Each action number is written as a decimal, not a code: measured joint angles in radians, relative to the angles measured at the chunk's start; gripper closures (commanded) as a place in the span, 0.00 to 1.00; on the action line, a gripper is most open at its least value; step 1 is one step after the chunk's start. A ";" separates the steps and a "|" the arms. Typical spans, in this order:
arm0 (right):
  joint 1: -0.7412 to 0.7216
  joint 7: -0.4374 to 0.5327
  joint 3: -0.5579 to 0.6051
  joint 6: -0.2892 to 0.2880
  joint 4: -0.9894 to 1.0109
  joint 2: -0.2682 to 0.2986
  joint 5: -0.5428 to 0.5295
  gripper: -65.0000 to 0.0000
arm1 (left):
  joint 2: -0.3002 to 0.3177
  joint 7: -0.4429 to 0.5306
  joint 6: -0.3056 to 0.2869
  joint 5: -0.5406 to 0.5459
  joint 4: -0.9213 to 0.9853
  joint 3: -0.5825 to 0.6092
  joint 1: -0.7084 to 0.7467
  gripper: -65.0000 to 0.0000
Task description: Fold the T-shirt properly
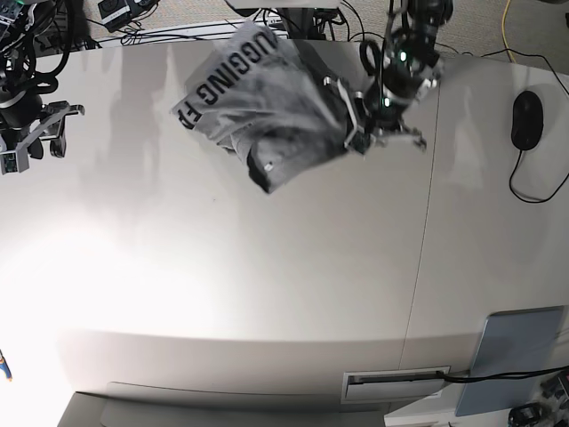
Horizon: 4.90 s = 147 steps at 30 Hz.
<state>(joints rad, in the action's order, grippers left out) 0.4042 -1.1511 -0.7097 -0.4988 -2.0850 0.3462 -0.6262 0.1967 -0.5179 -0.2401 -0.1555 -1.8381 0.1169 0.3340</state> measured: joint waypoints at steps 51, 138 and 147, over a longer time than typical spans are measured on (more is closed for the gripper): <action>-0.222 0.113 0.547 -0.048 0.003 0.003 0.148 0.61 | 0.000 -0.096 -0.088 0.331 0.167 -0.290 -0.202 0.62; -0.844 -0.050 1.182 -0.081 0.547 -0.144 0.085 0.93 | -0.002 0.049 -0.124 0.497 0.145 -0.514 0.173 0.62; -0.824 -0.021 1.182 -0.078 0.548 -0.106 0.146 0.58 | -0.002 0.050 -0.124 0.497 0.145 -0.514 0.174 0.62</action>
<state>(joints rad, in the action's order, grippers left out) -0.4198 -1.1725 0.4725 -0.5766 -1.5372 0.2398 -0.4797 0.1944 -0.4683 -0.3641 0.3420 -1.6936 -0.3969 0.5076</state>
